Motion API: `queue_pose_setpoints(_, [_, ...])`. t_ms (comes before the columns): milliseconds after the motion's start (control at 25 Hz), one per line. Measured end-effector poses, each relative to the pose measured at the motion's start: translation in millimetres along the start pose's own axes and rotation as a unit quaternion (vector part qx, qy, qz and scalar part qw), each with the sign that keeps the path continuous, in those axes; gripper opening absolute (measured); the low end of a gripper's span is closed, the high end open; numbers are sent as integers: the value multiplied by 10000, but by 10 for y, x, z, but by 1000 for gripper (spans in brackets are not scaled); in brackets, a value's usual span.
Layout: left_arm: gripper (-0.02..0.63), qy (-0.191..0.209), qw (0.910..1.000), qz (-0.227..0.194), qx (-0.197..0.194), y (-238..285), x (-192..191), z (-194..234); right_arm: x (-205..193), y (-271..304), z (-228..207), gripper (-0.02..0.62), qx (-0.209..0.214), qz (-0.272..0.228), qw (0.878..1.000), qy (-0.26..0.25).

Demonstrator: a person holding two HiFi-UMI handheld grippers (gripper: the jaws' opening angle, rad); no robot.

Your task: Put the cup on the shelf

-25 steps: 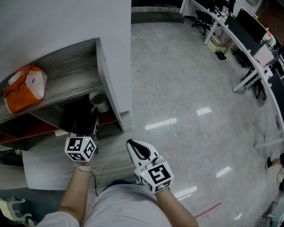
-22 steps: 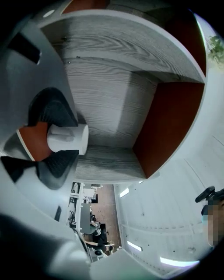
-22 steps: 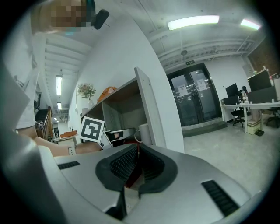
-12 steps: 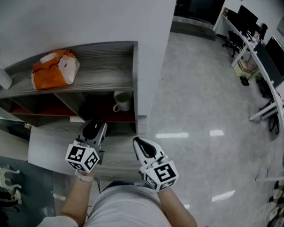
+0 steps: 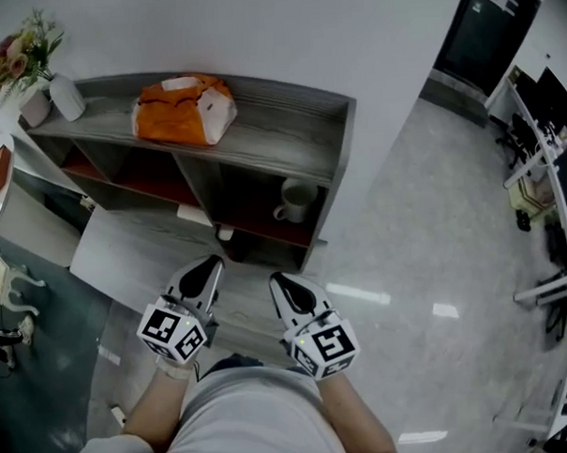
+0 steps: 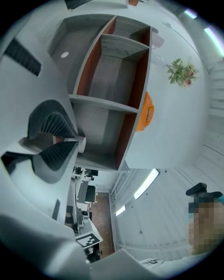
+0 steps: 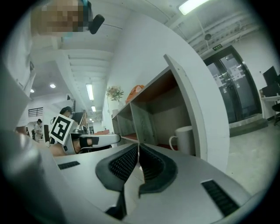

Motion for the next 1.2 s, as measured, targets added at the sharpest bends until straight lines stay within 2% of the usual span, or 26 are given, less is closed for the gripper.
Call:
queue_pose_setpoints(280, [32, -174, 9991, -27, 388, -403, -133, -131, -56, 91, 257, 23, 618, 126, 9980, -83])
queue_pose_setpoints(520, [25, -304, 9976, 38, 621, -644, -248, -179, -142, 130, 428, 23, 931, 270, 9952, -107])
queue_pose_setpoints(960, [23, -402, 9963, 163, 742, -812, -370, -164, -268, 197, 612, 23, 1088, 491, 9926, -238])
queue_pose_setpoints(1200, [23, -483, 9969, 351, 516, -772, -438, -159, -295, 210, 619, 23, 1096, 459, 9928, -153])
Point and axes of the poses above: the fingertips, and each gripper's own axes: y forward along the fingers, z to its left, x out of its top, the point moved 9 cm from there along -y, backward along the fingers, and after that the axes turned 12 degrees about -x, right-handed, at the moved point
